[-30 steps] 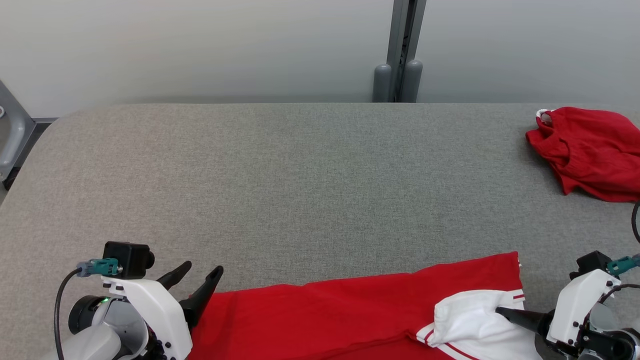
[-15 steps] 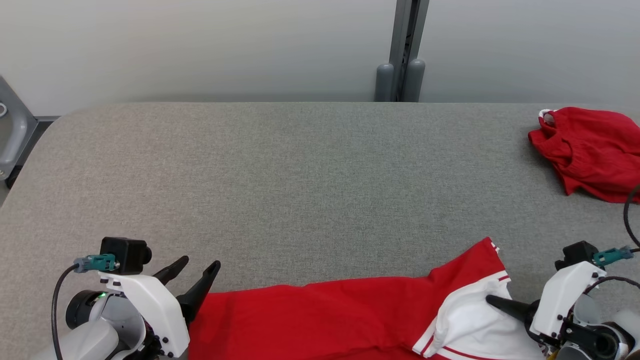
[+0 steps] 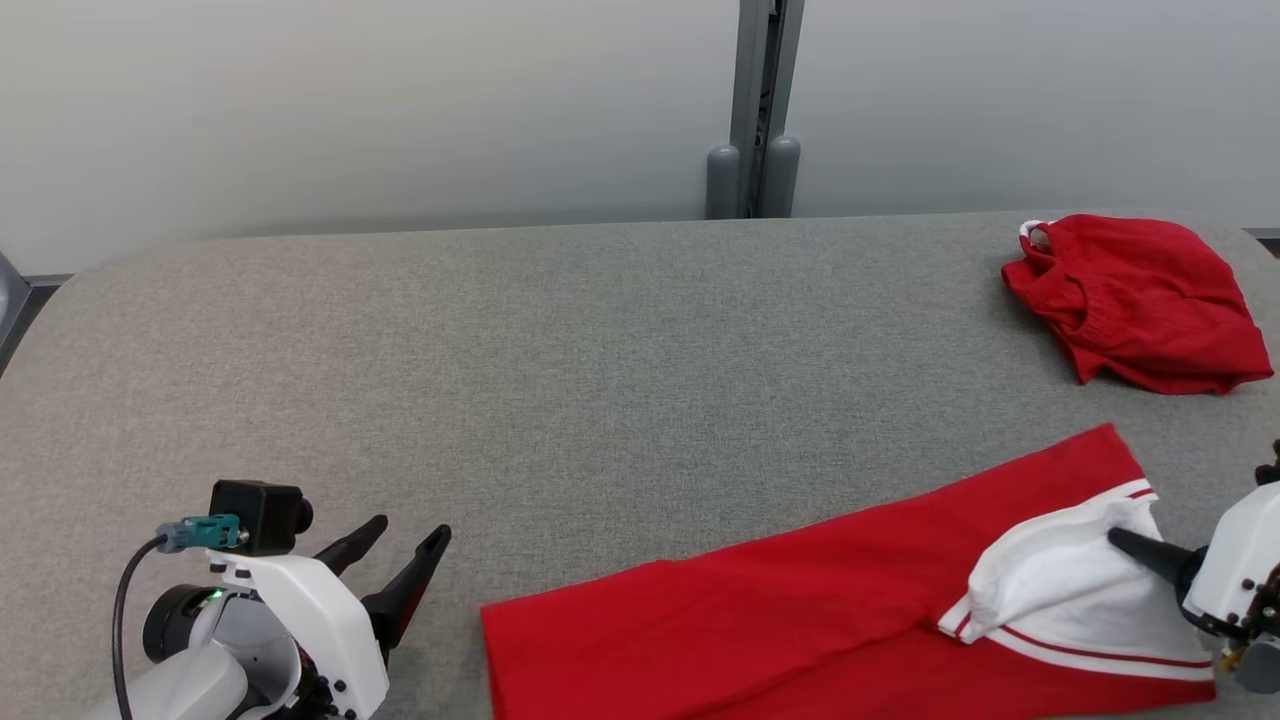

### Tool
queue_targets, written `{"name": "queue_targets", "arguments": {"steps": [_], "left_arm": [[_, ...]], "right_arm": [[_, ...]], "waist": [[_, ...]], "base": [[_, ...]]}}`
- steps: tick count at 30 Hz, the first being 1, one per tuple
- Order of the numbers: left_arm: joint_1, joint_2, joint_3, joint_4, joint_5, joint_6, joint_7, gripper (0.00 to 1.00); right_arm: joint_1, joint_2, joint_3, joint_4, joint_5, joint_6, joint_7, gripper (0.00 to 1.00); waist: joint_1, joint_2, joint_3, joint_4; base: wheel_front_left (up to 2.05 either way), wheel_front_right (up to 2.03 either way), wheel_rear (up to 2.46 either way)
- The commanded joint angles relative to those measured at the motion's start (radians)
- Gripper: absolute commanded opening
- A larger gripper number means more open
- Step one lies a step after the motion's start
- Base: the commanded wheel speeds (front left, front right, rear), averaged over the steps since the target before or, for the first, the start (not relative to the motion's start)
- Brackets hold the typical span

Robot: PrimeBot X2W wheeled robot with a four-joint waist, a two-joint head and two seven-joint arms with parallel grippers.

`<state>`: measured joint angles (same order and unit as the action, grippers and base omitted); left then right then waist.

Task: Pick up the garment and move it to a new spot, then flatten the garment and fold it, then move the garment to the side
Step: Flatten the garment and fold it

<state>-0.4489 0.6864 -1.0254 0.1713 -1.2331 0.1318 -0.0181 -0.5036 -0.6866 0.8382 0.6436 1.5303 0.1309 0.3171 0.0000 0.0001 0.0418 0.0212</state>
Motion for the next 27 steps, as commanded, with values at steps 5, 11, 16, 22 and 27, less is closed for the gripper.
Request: {"name": "queue_targets", "arguments": {"steps": [5, 11, 16, 22, 27], "left_arm": [[0.008, 0.0, 0.002, -0.002, 0.007, 0.0, -0.013, 1.0], [0.016, -0.008, 0.009, -0.006, 0.014, 0.007, -0.04, 1.0], [0.036, -0.021, 0.027, -0.005, 0.019, 0.022, -0.096, 1.0], [0.058, -0.031, 0.059, 0.001, 0.048, 0.042, -0.195, 1.0], [0.074, -0.042, 0.101, 0.008, 0.085, 0.047, -0.235, 1.0]], "right_arm": [[-0.041, -0.029, -0.01, 0.049, -0.038, 0.0, -0.01, 0.0], [-0.066, -0.047, -0.03, 0.021, -0.058, 0.0, -0.016, 0.0], [-0.044, -0.078, -0.048, -0.074, -0.062, 0.0, -0.019, 0.0], [0.001, -0.116, -0.071, -0.248, -0.051, 0.0, -0.005, 0.0], [0.044, -0.144, -0.088, -0.407, -0.038, 0.0, 0.007, 0.0]], "waist": [[0.0, -0.0001, -0.008, -0.015], [0.0, -0.0001, -0.017, -0.015], [0.0, -0.0001, -0.03, -0.007], [0.0, -0.0001, -0.049, 0.011], [0.0, -0.0001, -0.055, 0.034]], "base": [[0.0, 0.0, 0.0], [0.0, 0.0, 0.0], [0.0, 0.0, 0.0], [0.0, 0.0, 0.0], [0.0, 0.0, 0.0]]}}
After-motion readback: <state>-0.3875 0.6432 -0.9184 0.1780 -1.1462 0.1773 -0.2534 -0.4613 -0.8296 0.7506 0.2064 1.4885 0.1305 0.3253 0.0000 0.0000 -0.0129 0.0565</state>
